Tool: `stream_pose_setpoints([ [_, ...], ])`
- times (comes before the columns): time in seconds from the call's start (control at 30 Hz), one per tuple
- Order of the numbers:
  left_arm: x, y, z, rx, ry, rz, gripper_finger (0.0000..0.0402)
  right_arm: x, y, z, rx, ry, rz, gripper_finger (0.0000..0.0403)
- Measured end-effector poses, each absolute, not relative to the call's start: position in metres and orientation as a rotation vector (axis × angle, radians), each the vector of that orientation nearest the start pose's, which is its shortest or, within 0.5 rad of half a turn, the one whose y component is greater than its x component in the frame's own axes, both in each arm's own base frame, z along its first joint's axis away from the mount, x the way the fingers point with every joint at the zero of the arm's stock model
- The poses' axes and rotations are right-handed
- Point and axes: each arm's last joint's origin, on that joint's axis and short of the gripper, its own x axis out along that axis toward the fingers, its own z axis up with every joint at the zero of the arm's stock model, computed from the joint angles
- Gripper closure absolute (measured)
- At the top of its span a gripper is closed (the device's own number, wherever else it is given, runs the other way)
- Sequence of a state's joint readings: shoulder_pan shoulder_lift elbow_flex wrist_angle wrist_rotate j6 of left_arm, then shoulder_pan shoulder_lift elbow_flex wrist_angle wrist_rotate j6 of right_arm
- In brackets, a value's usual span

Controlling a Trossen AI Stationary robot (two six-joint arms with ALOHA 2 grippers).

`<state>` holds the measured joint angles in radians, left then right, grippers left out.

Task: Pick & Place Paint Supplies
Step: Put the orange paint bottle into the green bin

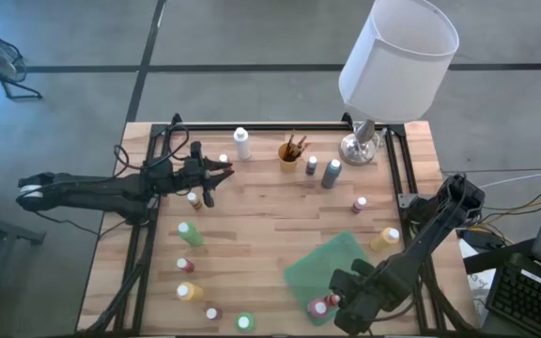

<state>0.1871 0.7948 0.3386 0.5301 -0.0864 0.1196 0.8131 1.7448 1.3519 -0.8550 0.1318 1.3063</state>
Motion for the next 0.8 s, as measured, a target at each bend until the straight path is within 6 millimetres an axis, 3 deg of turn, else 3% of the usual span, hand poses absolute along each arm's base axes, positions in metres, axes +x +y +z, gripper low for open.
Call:
stream_pose_setpoints([
  [0.27,0.174,0.036,0.245,0.123,-0.057,0.278,0.0305,0.244,0.253,0.221,0.535,1.276,-0.225,0.0291],
  [0.8,0.174,0.036,0.245,0.122,-0.057,0.278,0.0305,0.247,0.256,0.222,0.563,1.254,-0.206,0.028],
])
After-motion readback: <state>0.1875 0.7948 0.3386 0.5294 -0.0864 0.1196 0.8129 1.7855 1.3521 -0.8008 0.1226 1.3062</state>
